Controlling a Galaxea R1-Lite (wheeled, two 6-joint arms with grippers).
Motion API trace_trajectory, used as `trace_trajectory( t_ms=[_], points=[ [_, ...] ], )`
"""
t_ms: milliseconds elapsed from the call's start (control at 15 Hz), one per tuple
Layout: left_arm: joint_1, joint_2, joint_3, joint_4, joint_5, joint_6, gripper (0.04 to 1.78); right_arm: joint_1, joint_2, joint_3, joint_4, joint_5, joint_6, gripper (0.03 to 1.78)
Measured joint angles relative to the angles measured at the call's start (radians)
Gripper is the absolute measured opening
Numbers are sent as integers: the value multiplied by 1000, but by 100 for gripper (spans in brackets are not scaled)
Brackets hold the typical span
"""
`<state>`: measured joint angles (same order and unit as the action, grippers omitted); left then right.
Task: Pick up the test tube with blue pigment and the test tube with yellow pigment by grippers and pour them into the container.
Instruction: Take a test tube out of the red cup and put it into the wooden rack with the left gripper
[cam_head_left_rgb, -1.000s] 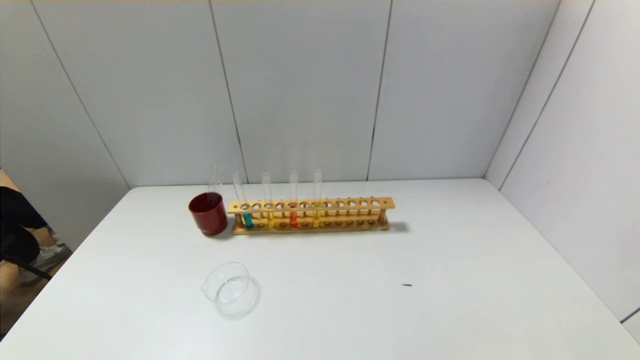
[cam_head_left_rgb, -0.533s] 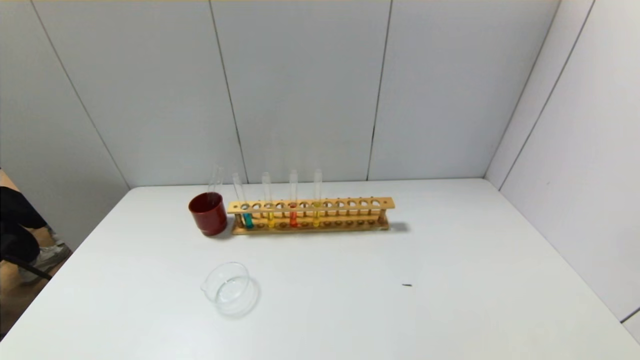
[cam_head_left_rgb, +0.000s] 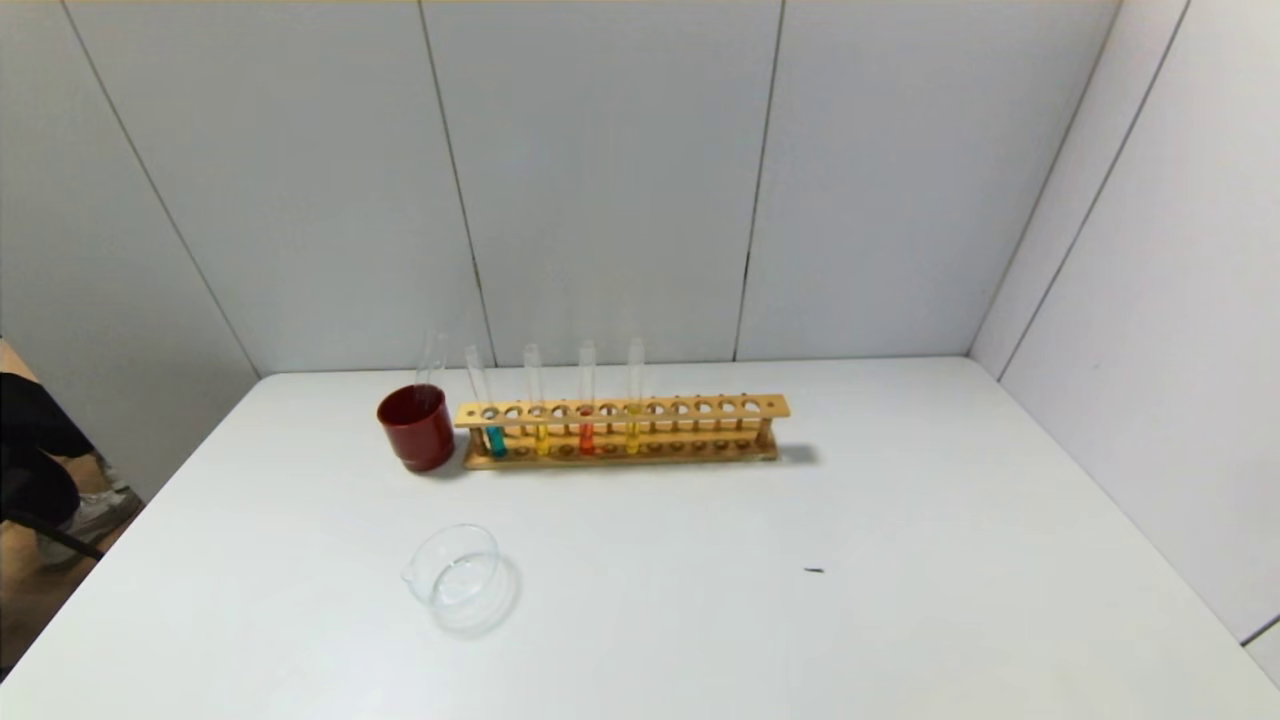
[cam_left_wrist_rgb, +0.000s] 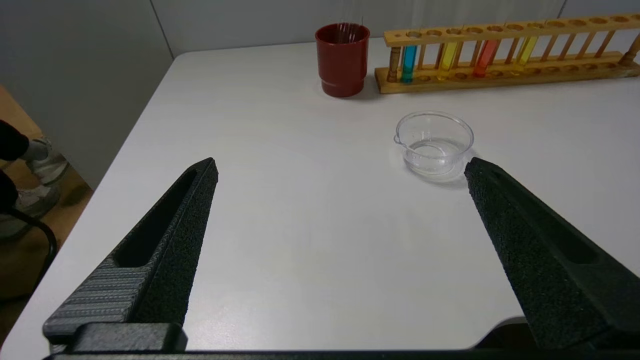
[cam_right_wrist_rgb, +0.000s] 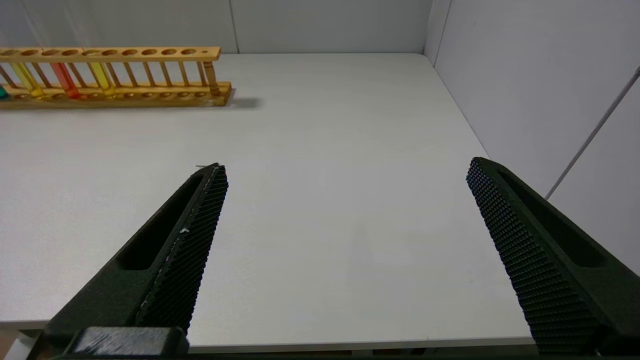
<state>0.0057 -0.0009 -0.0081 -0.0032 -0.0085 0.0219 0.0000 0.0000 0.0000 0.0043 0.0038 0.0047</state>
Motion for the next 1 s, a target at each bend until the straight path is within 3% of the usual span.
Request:
trace_trajectory(
  t_ms=[200,533,800,1000],
  points=[
    [-2,0,-110,15,-30,-1,174,0,0,0,0,0,0,175],
    [-3,115,-431,253,-181,4,174,0,0,0,0,0,0,175],
    [-4,436,-598,206,-247,3,174,0,0,0,0,0,0,175],
    [-4,724,-679,86,-291,1,174,0,0,0,0,0,0,175]
  ],
)
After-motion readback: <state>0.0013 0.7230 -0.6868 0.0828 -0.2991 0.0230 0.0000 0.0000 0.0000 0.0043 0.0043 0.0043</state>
